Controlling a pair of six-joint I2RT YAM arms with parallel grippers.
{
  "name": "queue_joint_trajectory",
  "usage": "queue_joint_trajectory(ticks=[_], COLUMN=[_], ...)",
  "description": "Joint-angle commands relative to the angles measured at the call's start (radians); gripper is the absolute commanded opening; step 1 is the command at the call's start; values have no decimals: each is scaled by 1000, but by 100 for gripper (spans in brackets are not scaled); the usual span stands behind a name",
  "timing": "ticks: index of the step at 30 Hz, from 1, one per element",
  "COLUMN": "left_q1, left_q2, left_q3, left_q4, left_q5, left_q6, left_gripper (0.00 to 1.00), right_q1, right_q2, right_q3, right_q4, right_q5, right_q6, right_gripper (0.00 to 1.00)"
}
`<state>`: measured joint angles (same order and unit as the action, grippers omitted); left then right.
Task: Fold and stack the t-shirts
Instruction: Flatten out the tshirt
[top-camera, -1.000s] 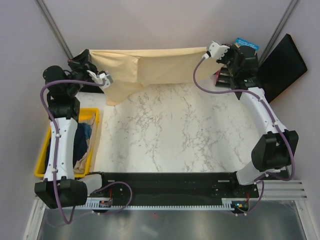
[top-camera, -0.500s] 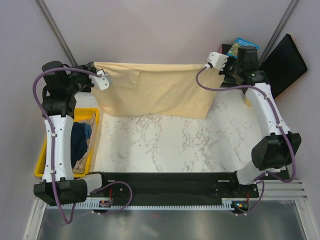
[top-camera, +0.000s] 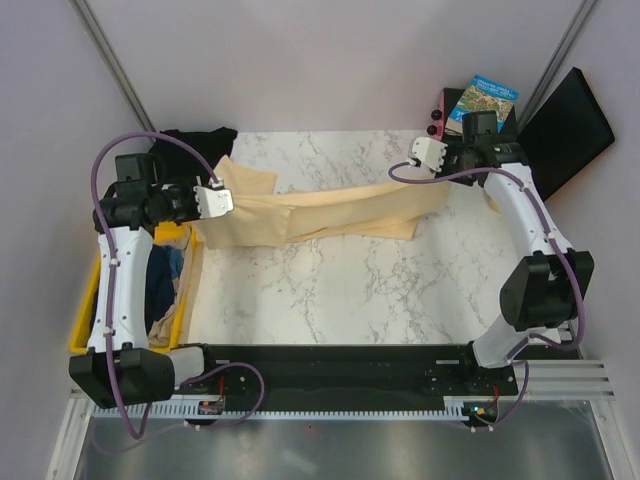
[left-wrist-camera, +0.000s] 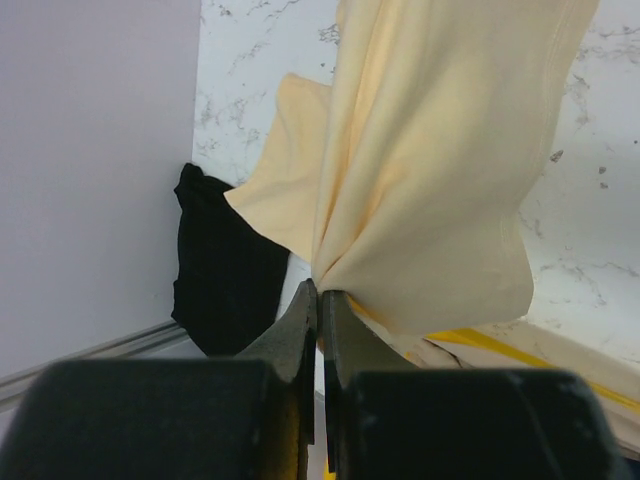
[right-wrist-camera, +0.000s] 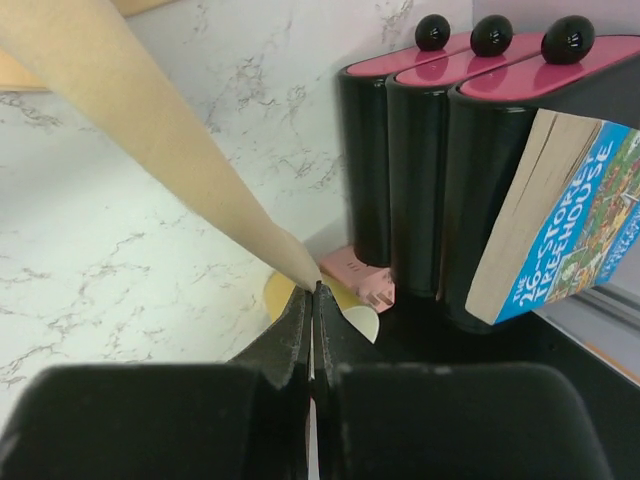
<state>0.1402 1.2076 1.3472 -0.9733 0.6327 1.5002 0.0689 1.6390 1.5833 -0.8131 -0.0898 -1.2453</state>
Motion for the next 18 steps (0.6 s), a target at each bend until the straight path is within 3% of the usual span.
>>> queue_joint_trajectory(ticks=[1,7,10,11,12,15,18], left_q1=[6,-66,-125,-129,-129,-159,-168], left_q2=[62,193,280,323,346,431,457], left_q3=[73,112,131,145,170,358,518], left_q4=[69,445,761,938,1003,1148,1278], left_q5=[19,-43,-168,-218,-237,-293,-324], left_q6=[29,-133,-146,-147,-152,-204,-230], left_gripper=[2,2,2,2,2,2,2], right_q1=[-9,6,19,20,19,22,32], right_q2=[73,275,431,509,553,676,613], right_q3=[87,213,400,544,635,946,930], right_q4=[149,533,742,773,785,837,949], right_q5=[30,136,203,212,213,205,159], right_q6=[41,35,26,21,20,-20,-62], right_gripper=[0,0,0,0,0,0,0])
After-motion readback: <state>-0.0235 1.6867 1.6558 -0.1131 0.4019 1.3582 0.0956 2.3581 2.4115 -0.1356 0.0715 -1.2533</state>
